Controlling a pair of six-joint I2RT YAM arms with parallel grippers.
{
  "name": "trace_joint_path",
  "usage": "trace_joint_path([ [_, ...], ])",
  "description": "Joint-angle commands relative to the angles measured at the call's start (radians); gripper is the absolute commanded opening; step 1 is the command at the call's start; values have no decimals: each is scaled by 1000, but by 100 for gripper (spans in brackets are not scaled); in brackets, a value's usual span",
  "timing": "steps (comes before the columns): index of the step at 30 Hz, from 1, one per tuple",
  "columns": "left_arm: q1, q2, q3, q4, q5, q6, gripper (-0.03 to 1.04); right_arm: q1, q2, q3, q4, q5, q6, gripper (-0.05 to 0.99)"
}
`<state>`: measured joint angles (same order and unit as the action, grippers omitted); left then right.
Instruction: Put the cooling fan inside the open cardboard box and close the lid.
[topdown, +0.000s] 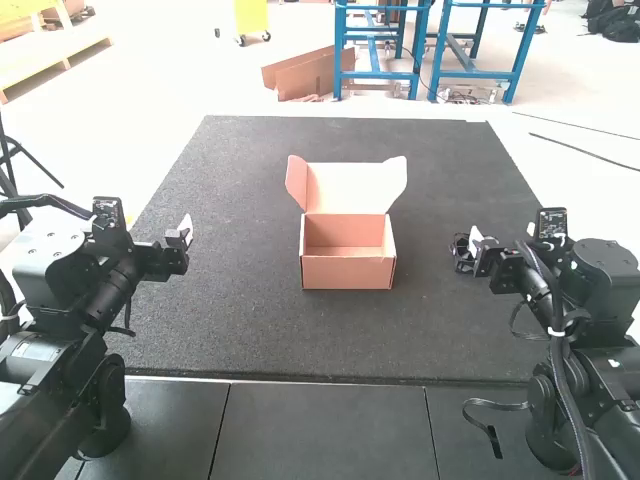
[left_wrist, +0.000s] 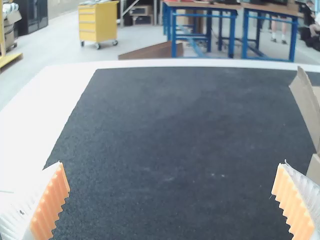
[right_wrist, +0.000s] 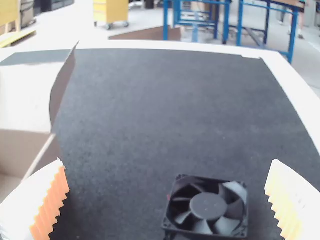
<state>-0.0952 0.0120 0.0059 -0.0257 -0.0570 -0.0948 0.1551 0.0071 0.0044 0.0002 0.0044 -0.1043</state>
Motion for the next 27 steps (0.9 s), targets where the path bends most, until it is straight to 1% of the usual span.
trace_joint_path([
  [1,12,-14,-6,9,-7,0,96,-3,-10,-4,6,-12,5,91],
  [4,12,-12,-7,12,-7,4,96,-3,-10,-6,4,-12,12,91],
  [13,12,-14,-6,30,-9,-2,96,-2,-10,-4,11,-12,34,91],
  [19,12,-12,-6,59,-7,-5,96,-3,-10,-4,55,-12,71,91],
  [21,12,-12,-7,81,-12,-3,96,-3,-10,-4,81,-12,72,91],
  [22,12,-14,-7,96,-24,-2,96,-2,-10,-4,100,-12,74,91],
  [27,14,-12,-7,201,-61,3,96,-2,-10,-4,199,0,74,91],
])
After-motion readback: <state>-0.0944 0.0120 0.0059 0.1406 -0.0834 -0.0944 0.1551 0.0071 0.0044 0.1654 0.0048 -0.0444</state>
